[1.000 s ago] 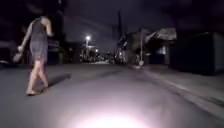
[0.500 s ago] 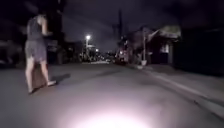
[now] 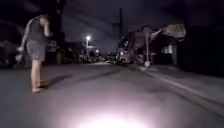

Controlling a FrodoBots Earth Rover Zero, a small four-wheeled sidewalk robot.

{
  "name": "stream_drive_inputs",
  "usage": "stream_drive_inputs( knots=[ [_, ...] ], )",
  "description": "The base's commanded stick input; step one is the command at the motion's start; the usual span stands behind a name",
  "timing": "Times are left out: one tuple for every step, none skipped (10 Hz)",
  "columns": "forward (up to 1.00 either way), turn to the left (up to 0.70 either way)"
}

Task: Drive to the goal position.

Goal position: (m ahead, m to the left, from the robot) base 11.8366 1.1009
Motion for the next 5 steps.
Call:
stream_drive_inputs(
  knots=[
    [1.00, 0.00],
    [1.00, 0.00],
    [1.00, 0.00],
    [1.00, 0.00],
    [1.00, 0.00]
  ],
)
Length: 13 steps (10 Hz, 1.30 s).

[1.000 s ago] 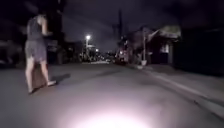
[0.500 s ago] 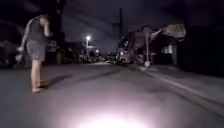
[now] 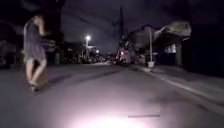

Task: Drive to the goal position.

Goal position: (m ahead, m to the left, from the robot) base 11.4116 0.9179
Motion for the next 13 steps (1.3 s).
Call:
stream_drive_inputs(
  knots=[
    [1.00, 0.00],
    [1.00, 0.00],
    [1.00, 0.00],
    [1.00, 0.00],
    [1.00, 0.00],
    [1.00, 0.00],
    [1.00, 0.00],
    [1.00, 0.00],
    [1.00, 0.00],
    [1.00, 0.00],
    [1.00, 0.00],
    [1.00, 0.00],
    [1.00, 0.00]
  ],
)
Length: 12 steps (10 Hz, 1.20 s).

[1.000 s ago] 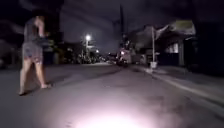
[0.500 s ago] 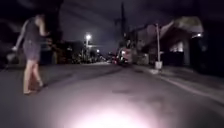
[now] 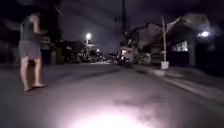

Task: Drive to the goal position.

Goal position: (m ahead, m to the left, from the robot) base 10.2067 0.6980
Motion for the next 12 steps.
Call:
stream_drive_inputs(
  knots=[
    [1.00, 0.00],
    [1.00, 0.00],
    [1.00, 0.00],
    [1.00, 0.00],
    [1.00, 0.00],
    [1.00, 0.00],
    [1.00, 0.00],
    [1.00, 0.00],
    [1.00, 0.00],
    [1.00, 0.00],
    [1.00, 0.00],
    [1.00, 0.00]
  ],
)
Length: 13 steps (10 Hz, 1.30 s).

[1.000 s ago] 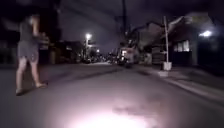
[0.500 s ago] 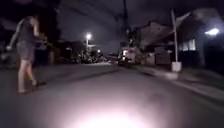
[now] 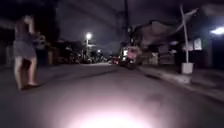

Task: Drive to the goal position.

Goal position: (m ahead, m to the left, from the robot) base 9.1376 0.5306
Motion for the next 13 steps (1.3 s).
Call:
stream_drive_inputs(
  knots=[
    [1.00, 0.00],
    [1.00, 0.00],
    [1.00, 0.00],
    [1.00, 0.00],
    [1.00, 0.00],
    [1.00, 0.00],
    [1.00, 0.00],
    [1.00, 0.00],
    [1.00, 0.00],
    [1.00, 0.00],
    [1.00, 0.00],
    [1.00, 0.00],
    [1.00, 0.00]
  ],
)
